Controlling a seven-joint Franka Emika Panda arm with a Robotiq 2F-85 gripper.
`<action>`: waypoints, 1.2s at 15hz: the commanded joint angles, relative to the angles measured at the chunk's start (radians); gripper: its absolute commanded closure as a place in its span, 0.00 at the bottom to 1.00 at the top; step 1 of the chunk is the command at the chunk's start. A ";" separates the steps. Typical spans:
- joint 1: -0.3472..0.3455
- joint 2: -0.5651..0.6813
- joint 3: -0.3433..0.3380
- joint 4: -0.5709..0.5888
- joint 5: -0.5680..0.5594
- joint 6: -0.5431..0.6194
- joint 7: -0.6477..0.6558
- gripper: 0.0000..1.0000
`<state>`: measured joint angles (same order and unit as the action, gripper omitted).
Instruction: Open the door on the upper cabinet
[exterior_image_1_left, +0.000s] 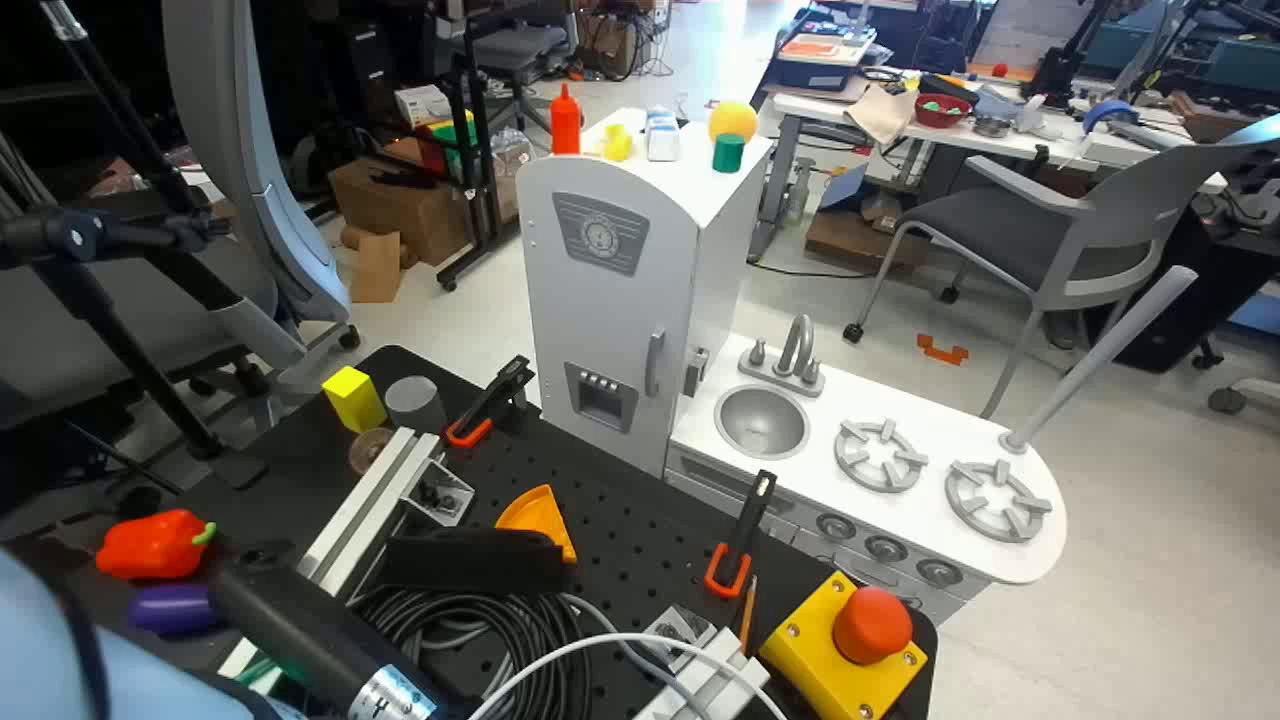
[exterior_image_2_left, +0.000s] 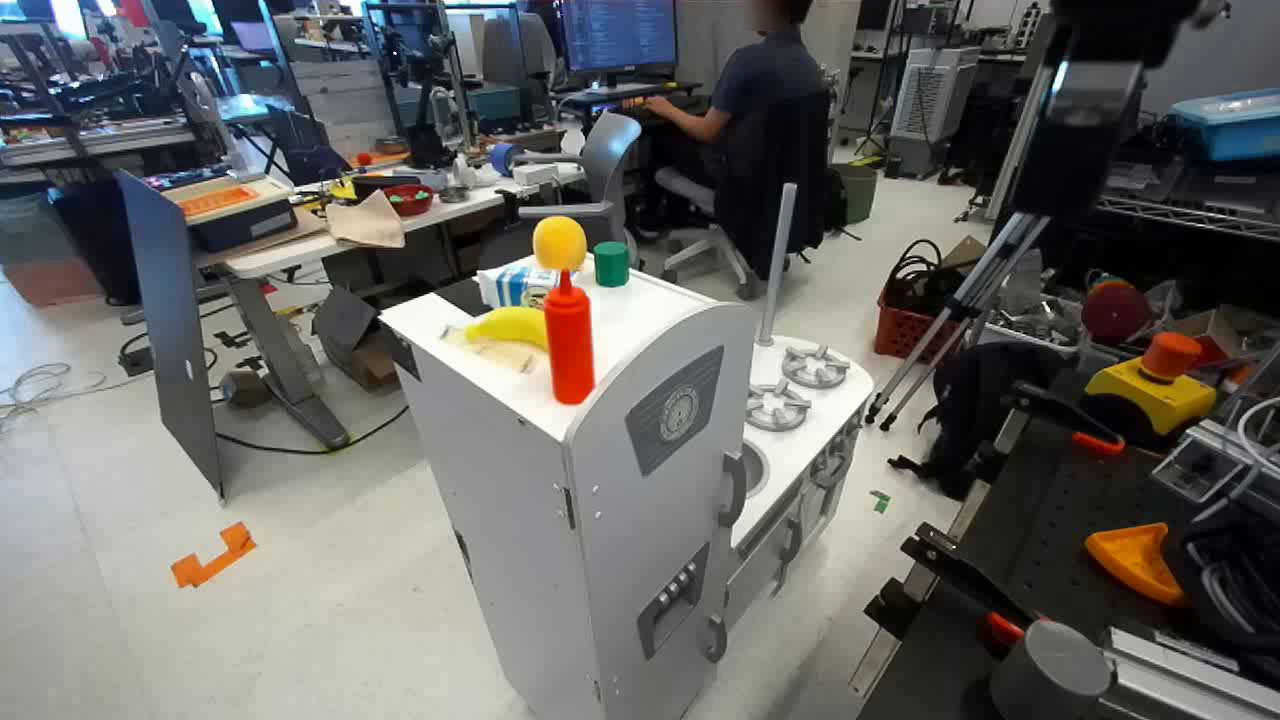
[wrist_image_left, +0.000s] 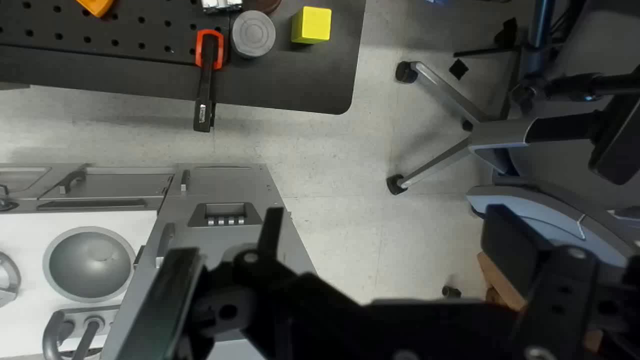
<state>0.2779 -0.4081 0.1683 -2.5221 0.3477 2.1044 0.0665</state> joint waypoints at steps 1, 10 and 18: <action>-0.010 0.000 0.009 0.002 0.004 -0.003 -0.003 0.00; -0.047 0.065 -0.023 0.032 -0.001 0.043 -0.036 0.00; -0.123 0.460 -0.138 0.297 0.185 0.238 -0.222 0.00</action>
<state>0.1792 -0.1328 0.0531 -2.3801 0.4323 2.3228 -0.0753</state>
